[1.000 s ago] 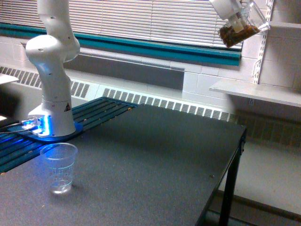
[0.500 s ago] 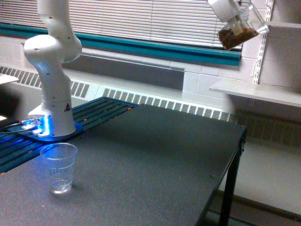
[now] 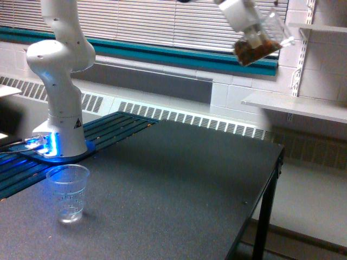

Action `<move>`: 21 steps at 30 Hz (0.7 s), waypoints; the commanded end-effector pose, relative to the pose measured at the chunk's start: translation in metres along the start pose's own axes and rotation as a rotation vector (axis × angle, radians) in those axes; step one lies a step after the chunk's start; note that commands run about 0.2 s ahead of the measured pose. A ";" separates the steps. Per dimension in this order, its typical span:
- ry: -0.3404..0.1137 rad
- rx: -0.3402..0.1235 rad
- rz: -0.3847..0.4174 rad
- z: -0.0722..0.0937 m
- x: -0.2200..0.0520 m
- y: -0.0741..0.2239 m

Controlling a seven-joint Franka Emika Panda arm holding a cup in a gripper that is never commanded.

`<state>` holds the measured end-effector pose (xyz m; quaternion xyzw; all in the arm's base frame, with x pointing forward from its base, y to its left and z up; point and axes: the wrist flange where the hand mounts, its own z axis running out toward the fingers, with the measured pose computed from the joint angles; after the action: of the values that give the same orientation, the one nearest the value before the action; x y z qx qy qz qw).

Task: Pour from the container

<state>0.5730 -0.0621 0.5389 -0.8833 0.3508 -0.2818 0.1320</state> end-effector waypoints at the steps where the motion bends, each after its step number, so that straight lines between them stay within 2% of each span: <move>1: 0.075 -0.044 -0.039 -0.031 0.032 0.058; 10: 0.085 -0.098 -0.015 -0.050 0.033 0.131; 21: 0.064 -0.174 -0.014 -0.072 0.017 0.216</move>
<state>0.4482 -0.2151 0.5182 -0.8707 0.3962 -0.2847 0.0615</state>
